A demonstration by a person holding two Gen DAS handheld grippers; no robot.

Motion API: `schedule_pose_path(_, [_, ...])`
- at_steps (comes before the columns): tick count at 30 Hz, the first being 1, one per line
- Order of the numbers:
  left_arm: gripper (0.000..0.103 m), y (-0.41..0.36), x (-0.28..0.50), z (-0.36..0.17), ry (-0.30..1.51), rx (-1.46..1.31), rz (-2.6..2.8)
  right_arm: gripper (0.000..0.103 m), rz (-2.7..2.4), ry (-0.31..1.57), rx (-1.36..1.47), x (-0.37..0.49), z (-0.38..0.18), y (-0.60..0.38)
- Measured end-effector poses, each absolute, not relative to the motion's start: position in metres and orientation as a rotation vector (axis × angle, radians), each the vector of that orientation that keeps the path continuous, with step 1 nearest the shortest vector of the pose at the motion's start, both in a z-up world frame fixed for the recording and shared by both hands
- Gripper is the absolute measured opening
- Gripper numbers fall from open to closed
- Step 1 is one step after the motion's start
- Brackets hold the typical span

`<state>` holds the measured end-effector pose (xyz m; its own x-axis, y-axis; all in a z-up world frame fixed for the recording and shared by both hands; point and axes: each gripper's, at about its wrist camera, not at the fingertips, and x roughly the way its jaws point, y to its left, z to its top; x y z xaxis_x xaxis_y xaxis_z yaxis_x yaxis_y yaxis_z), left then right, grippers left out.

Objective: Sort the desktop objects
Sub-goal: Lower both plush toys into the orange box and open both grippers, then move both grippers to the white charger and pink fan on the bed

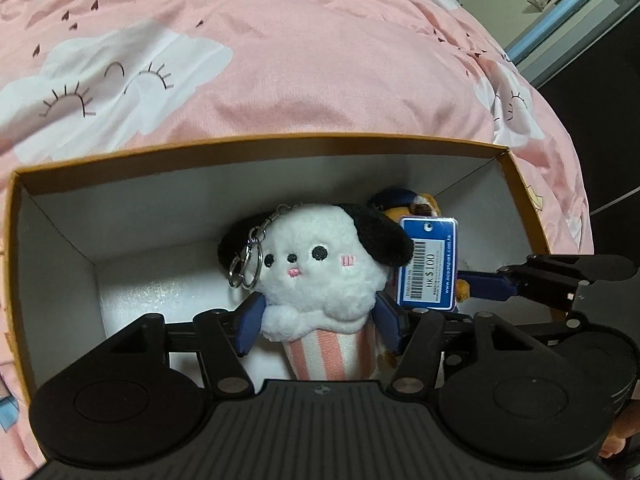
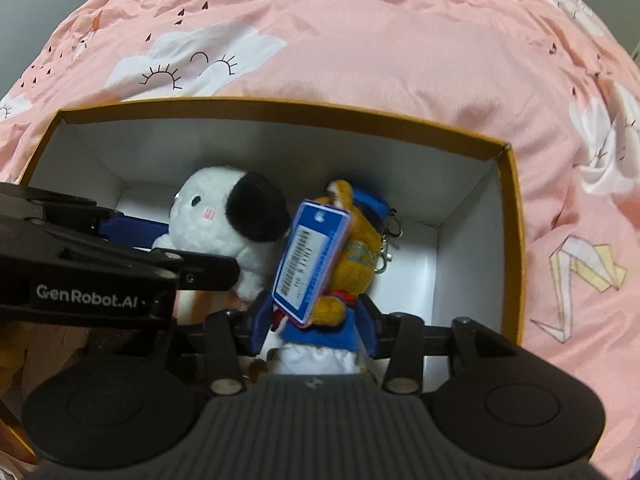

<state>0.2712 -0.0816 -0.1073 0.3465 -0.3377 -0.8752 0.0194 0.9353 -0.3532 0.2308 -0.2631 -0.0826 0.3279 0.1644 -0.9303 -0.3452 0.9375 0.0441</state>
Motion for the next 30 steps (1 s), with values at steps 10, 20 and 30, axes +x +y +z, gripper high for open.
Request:
schedule_pose_path(10, [0.068,-0.066,0.242,-0.057,1.103,-0.272,-0.274,0.060,0.328,1.112,-0.188,0.211,-0.047,-0.259])
schedule_pose_path(20, [0.068,0.009,0.182,0.029,0.928,-0.212,-0.180,0.048,0.552,0.907,-0.146,0.171,0.023,-0.195])
schedule_pose_path(30, [0.068,0.116,0.139,-0.009,1.003,-0.306,0.115,0.045,0.783,0.907,-0.350,0.154,0.012,-0.068])
